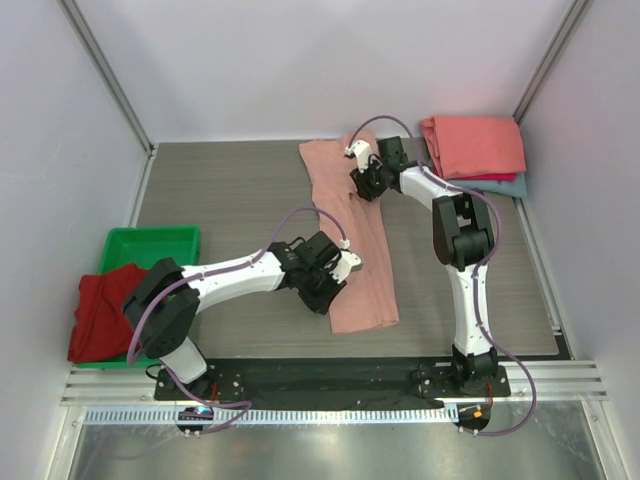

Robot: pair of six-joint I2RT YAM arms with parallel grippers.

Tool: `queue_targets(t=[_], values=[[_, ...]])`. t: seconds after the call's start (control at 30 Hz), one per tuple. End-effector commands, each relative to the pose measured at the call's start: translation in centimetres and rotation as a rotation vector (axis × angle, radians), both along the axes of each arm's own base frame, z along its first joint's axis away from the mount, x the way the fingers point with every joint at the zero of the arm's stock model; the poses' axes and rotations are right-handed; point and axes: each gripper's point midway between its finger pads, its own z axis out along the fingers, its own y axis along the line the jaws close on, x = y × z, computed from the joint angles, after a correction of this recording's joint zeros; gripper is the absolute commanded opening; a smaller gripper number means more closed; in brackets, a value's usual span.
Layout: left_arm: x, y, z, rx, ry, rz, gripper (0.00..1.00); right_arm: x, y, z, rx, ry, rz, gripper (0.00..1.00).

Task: Fold and stack the t-shirts
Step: Fold the tshirt

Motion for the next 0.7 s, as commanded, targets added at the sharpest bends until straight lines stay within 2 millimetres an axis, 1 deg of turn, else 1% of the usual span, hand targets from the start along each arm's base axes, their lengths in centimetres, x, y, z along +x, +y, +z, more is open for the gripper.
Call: queue_targets(t=[0.0, 0.03, 0.07, 0.13, 0.17, 0.23, 0.27, 0.3, 0.37, 0.4, 0.43, 0.47, 0.5, 0.53, 0.57, 0.6, 0.63, 0.67], values=[[-0.2, 0.6, 0.9, -0.006, -0.031, -0.023, 0.22, -1.0, -0.1, 2.2, -0.009, 0.003, -0.039, 0.42], [0.1, 0.8, 1.1, 0.003, -0.054, -0.021, 0.22, -1.0, 0.0, 3.9, 0.002, -0.022, -0.042, 0.42], [0.2, 1.1, 1.8, 0.002, -0.073, -0.024, 0.22, -1.2, -0.3, 4.7, -0.003, -0.034, -0.049, 0.42], [0.9, 1.6, 2.9, 0.001, -0.110, -0.012, 0.22, -1.2, -0.5, 7.1, -0.002, -0.080, -0.056, 0.43], [1.5, 2.3, 3.8, 0.017, -0.153, 0.012, 0.22, -1.3, -0.8, 10.1, 0.005, -0.134, -0.069, 0.44], [3.2, 3.2, 5.3, 0.013, -0.191, 0.107, 0.23, -1.4, -1.6, 13.2, 0.016, -0.188, -0.102, 0.45], [4.0, 4.1, 6.2, 0.012, -0.196, 0.171, 0.25, -1.5, -2.6, 16.3, 0.039, -0.239, -0.139, 0.46], [6.2, 5.5, 7.2, -0.012, -0.165, 0.336, 0.26, -1.7, -3.2, 17.9, 0.063, -0.254, -0.167, 0.47], [8.2, 7.5, 8.4, -0.046, -0.091, 0.548, 0.32, -2.5, -4.8, 19.4, 0.185, -0.198, -0.297, 0.50], [10.0, 9.5, 8.8, -0.090, -0.010, 0.752, 0.34, -3.1, -6.7, 21.5, 0.269, -0.187, -0.338, 0.52], [10.6, 10.4, 8.9, -0.110, 0.038, 0.839, 0.37, -4.1, -7.6, 20.7, 0.335, -0.113, -0.390, 0.56], [10.9, 11.0, 9.2, -0.125, 0.087, 0.906, 0.44, -5.4, -7.8, 20.4, 0.438, -0.005, -0.462, 0.57], [11.6, 11.8, 9.2, -0.141, 0.123, 0.979, 0.47, -6.6, -8.9, 20.6, 0.521, 0.069, -0.471, 0.58], [11.8, 11.7, 9.3, -0.154, 0.140, 1.012, 0.49, -8.3, -8.9, 18.8, 0.555, 0.171, -0.481, 0.59], [12.2, 11.1, 9.6, -0.186, 0.148, 1.007, 0.49, -10.3, -8.9, 17.2, 0.566, 0.284, -0.500, 0.58], [12.2, 10.4, 9.6, -0.212, 0.168, 1.000, 0.49, -12.0, -8.5, 16.2, 0.574, 0.366, -0.506, 0.58], [11.8, 9.4, 9.5, -0.237, 0.207, 0.974, 0.50, -14.4, -7.6, 14.8, 0.586, 0.465, -0.480, 0.58], [11.5, 9.0, 8.9, -0.241, 0.229, 0.971, 0.51, -16.5, -7.3, 13.7, 0.581, 0.555, -0.483, 0.58]])
